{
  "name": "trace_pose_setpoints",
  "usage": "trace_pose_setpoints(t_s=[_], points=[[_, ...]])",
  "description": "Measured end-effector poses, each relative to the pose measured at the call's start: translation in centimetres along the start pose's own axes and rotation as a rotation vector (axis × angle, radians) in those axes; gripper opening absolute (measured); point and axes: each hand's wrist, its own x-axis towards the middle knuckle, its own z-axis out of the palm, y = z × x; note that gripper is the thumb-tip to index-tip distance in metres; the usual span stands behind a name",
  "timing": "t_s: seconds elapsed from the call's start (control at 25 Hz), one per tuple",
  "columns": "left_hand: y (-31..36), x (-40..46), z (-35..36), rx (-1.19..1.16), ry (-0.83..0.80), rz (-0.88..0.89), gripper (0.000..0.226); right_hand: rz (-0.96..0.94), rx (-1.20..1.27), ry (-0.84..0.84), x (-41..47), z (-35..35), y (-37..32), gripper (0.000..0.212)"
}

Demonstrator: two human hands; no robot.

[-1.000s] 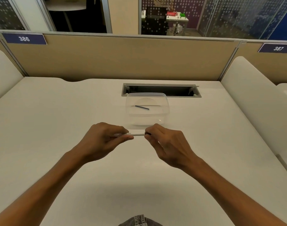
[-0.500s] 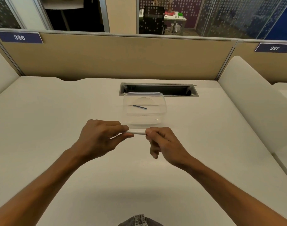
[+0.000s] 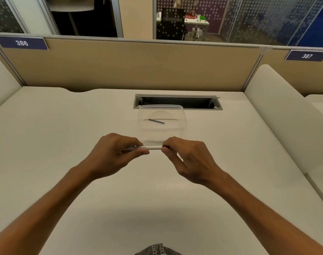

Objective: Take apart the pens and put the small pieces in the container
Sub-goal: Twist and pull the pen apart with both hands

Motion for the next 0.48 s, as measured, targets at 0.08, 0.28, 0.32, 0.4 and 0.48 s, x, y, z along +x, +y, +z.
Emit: trace_pose_setpoints(t_s=[0.08,0.28,0.32,0.4,0.48], points=[[-0.1,-0.1,0.0,-0.071,-0.009,-0.020,0.031,-0.045,-0.005,0.012,0.1,0.0,0.1,0.025],[0.4,-0.3,-0.2,-0.010,0.063,0.021,0.033,0.155,0.355,-0.055,0.2,0.4,-0.4,0.026],[0.6,-0.2,-0.2,0.053,0.080,0.055,0.033,0.234,0.478,-0.085,0.2,0.6,-0.6,0.029],[1.0,-0.2,-0.4,0.225,0.087,0.143,0.030,0.464,0.823,-0.166,0.4,0.8,-1.0,0.040],[1.1,-0.2,-0.5,0.387,0.068,0.223,0.024,0.708,1.124,-0.280,0.8,0.5,-1.1,0.048]])
